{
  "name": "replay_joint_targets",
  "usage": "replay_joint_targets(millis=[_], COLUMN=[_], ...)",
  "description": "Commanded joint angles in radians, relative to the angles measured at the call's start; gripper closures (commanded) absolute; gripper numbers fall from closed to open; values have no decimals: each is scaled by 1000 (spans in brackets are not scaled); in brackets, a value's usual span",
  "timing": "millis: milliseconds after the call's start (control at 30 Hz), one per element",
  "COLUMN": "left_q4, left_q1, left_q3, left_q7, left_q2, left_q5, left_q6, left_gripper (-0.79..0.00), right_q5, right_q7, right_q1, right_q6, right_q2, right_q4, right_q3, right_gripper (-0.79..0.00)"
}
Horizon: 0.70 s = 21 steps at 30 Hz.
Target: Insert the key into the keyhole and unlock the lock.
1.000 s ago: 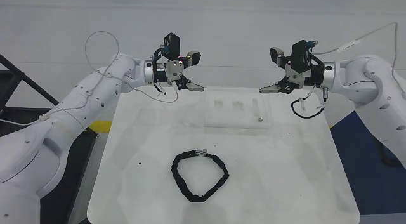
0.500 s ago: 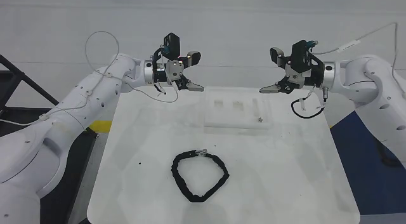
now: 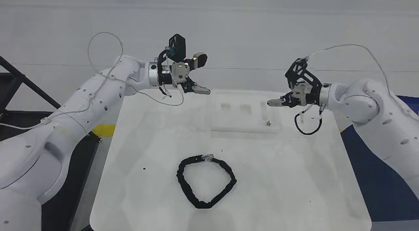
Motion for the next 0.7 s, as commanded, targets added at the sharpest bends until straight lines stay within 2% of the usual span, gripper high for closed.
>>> replay_joint_targets(millis=[0, 233, 667], left_q4=[0, 0, 0], left_q1=[0, 0, 0], left_q3=[0, 0, 0], left_q7=[0, 0, 0], left_q2=[0, 0, 0], left_q5=[0, 0, 0], left_q6=[0, 0, 0], left_gripper=[-785, -785, -785], right_q5=[66, 183, 255], right_q7=[55, 154, 187], right_q1=[-10, -43, -45], right_q6=[71, 253, 344], right_q2=[-4, -27, -94], right_q4=[4, 36, 110], right_q3=[-1, -18, -79], right_gripper=[-785, -785, -785])
